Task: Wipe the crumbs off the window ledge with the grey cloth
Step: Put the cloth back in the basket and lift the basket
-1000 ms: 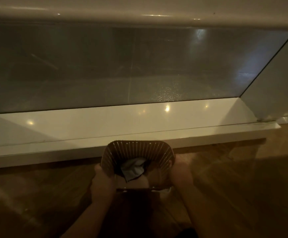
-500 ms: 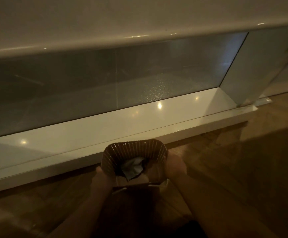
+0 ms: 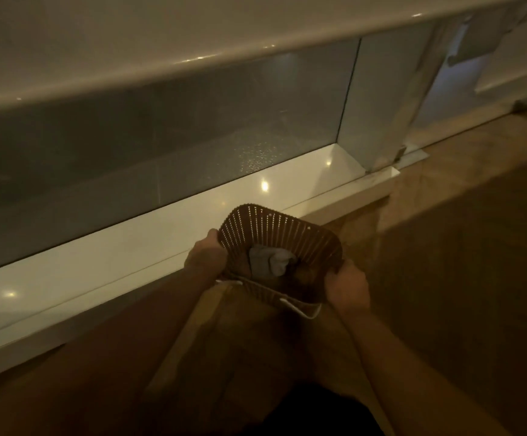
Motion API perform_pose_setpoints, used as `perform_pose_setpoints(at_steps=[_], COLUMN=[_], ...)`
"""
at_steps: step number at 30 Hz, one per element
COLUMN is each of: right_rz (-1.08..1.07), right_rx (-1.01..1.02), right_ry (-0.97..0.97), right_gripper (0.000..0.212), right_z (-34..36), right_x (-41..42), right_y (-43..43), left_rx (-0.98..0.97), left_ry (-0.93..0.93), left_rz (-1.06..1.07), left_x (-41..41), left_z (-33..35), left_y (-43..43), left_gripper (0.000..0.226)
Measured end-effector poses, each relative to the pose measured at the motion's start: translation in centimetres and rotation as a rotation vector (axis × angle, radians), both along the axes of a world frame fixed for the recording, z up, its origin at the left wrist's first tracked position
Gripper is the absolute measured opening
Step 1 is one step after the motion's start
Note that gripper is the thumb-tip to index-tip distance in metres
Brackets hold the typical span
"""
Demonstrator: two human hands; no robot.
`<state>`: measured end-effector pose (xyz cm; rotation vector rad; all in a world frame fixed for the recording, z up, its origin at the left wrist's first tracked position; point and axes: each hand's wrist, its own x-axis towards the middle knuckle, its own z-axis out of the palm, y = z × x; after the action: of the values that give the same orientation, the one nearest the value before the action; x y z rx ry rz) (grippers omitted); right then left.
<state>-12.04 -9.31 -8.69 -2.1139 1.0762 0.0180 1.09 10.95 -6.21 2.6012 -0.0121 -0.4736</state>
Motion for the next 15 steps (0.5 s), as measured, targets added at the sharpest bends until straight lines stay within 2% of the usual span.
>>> perform_pose_setpoints(at_steps=[9, 15], right_rz=[-0.275, -0.422], right_rx=[0.135, 0.259], right_ry=[-0.085, -0.119], right_gripper=[0.028, 0.029], right_z=[-1.4, -4.8], right_x=[-5.4, -6.6], right_y=[-5.5, -5.9], left_rx=[0.158, 0.211], left_ry=[0.033, -0.016], left_rz=[-0.296, -0.406], left_x=[1.3, 2.1], left_z=[-1.2, -3.6], left_y=[-10.0, -14.3], left_gripper=[0.036, 0.031])
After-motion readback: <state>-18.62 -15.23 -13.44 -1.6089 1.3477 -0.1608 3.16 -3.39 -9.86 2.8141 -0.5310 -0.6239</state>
